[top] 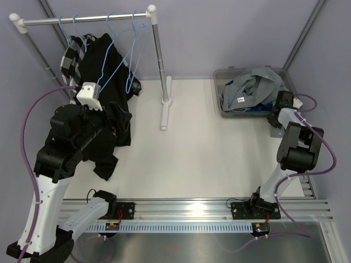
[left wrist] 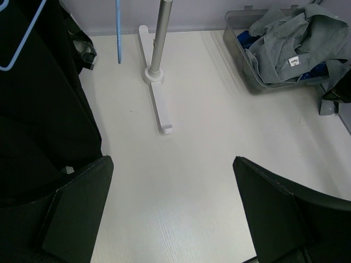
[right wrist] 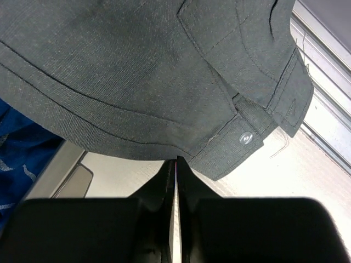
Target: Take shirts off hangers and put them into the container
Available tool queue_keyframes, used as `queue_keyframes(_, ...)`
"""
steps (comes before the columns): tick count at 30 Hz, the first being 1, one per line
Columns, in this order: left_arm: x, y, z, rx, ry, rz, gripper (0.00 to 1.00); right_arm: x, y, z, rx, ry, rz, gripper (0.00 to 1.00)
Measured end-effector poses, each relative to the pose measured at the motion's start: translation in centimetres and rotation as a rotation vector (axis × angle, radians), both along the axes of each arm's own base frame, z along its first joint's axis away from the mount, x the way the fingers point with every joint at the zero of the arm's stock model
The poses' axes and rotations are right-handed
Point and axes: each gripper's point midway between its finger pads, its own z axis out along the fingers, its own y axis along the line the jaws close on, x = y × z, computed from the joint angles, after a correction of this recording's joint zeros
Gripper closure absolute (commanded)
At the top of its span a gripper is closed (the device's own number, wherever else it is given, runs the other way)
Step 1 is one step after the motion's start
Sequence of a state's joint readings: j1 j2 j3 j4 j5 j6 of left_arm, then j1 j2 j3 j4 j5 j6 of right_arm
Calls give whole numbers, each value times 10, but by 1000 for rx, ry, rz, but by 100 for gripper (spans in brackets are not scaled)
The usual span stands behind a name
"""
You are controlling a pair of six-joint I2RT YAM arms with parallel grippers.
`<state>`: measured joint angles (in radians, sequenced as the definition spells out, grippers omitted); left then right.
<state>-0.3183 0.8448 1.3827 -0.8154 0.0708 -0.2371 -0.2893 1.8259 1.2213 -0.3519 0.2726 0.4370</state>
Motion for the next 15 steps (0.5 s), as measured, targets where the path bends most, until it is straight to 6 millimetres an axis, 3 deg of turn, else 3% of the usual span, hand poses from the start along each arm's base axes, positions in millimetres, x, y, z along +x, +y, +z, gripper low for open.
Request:
queue_keyframes(8,0,0,-1,1,1,0,2,-2,-7,10,-45,0,-3,100)
queue_keyframes(11,0,0,-1,1,1,0,2,-4,-11,37,-84,-42,-3,100)
queue_keyframes(15,0,0,-1,1,1,0,2,1,-16,90,-148,-130,7,100)
